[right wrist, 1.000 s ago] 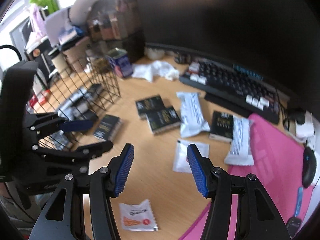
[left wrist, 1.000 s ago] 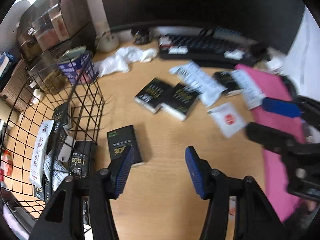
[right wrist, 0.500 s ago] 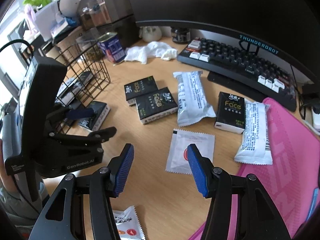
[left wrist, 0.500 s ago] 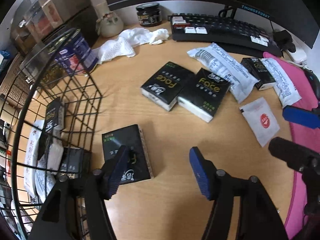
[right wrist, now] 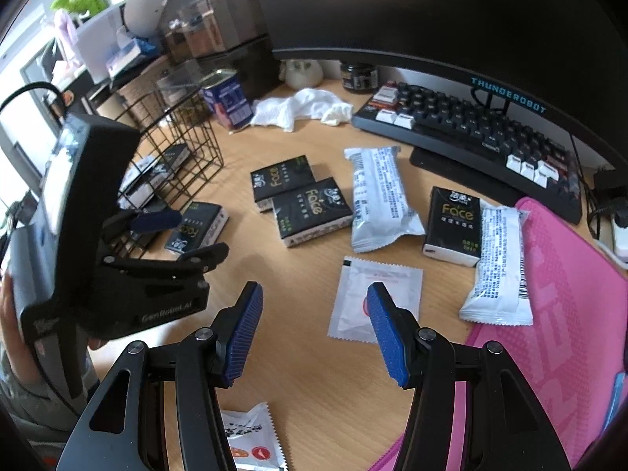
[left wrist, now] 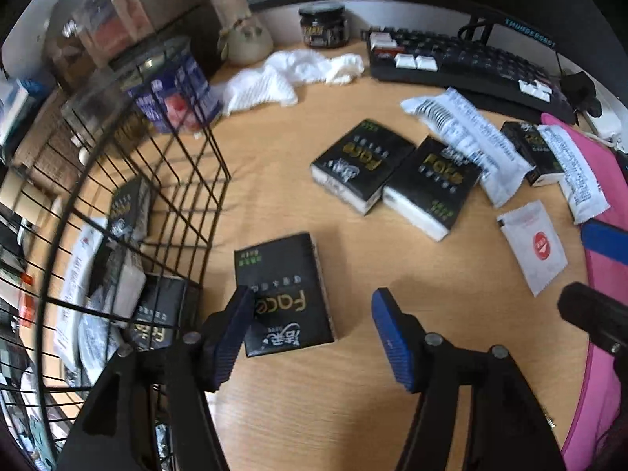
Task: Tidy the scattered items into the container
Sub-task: 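Move both open tools back over the desk toward a Face pack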
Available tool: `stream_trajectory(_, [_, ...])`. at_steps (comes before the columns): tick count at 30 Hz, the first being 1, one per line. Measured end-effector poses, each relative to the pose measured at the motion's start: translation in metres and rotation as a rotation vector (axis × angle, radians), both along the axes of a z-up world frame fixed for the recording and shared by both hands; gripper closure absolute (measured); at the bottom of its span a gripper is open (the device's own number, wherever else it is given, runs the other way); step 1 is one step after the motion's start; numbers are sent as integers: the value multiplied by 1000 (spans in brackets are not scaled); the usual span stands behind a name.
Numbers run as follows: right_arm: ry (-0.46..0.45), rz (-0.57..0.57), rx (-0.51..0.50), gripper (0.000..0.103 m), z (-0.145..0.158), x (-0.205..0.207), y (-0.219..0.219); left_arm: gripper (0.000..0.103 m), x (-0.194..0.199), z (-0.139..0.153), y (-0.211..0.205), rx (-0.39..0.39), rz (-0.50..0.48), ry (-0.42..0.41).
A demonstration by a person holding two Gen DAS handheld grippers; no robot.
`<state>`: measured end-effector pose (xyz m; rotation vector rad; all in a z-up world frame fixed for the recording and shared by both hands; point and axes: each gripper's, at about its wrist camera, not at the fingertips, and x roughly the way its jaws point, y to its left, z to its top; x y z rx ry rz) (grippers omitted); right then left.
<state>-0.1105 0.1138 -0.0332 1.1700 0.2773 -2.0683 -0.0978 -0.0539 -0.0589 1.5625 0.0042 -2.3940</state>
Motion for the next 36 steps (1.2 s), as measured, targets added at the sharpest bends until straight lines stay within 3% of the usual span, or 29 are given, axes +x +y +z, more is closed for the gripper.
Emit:
stream_trajectory(6, [-14,-13,12,48,-6,-2,-4,34,0,-3,4,-5,-20,-3])
stream_trajectory(11, [-20,-20,14,48,-9,-3,-3,34,-1,-2,22,48,-112,15])
stream_trajectory(15, [-16,-18,12,48,-7,-3,-1,34,7,11,18,75,-89,54])
stream_trajectory(17, [-16,-24,12,48,-7,-5,0,34,12,15,9,46,-55,55])
stream_trajectory(23, [-24,-2,1,48,-12,-2,-4,33,9,4,0,24,-19,29])
stream_trajectory(29, [-33,1,-7,48,-15,-3,-2,33,-5,2,-5,141,-12,42])
stream_trajectory(36, [-34,-11,-20,48,-12,-8,3,31,-16,1,2,113,-22,19])
